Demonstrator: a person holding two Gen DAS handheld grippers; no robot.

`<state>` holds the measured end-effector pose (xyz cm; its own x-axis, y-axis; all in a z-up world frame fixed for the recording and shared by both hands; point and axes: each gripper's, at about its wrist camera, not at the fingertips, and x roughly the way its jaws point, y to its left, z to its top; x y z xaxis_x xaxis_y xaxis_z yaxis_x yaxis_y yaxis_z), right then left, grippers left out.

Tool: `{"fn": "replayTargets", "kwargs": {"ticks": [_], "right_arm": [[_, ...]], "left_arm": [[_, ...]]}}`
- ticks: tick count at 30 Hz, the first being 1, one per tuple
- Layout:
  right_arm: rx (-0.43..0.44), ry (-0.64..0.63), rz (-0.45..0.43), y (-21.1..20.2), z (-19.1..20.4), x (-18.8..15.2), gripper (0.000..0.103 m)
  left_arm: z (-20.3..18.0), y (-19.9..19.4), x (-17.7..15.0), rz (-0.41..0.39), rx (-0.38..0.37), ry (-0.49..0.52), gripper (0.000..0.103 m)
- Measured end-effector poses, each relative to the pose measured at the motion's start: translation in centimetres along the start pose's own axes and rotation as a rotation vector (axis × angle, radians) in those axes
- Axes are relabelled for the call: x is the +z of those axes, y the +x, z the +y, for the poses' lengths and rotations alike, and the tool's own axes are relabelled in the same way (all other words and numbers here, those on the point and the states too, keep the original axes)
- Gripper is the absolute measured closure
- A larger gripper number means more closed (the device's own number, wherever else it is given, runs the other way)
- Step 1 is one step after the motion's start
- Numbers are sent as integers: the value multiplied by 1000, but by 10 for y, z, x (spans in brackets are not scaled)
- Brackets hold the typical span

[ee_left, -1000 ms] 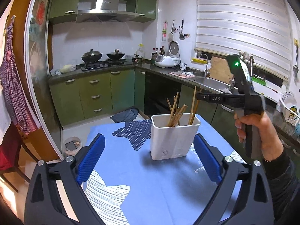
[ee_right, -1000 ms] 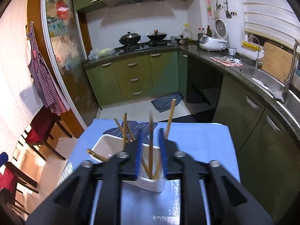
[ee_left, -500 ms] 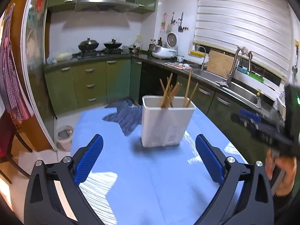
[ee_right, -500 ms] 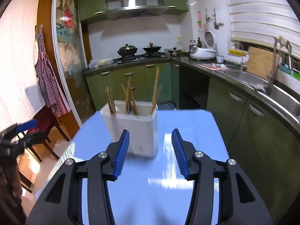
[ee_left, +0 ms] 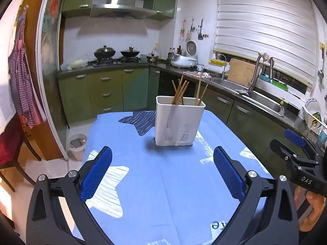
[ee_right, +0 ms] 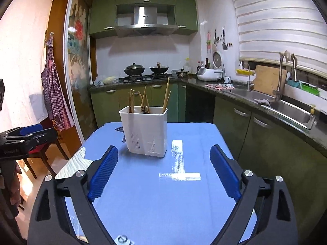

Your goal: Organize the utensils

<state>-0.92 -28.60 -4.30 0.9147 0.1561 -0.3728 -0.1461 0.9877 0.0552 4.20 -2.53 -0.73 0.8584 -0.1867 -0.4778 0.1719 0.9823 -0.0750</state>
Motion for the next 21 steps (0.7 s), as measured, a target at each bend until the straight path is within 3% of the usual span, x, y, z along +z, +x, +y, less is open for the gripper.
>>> {"fn": "replayTargets", "kwargs": {"ticks": [8,21], "right_arm": [[-6,2,3,-43,0,2,7],[-21,1,3,-59,0,1,5]], "left_arm": [[-1,-39,-10,-27,10,-3,7],[-2,-45,-13,-21,28,1,7]]}}
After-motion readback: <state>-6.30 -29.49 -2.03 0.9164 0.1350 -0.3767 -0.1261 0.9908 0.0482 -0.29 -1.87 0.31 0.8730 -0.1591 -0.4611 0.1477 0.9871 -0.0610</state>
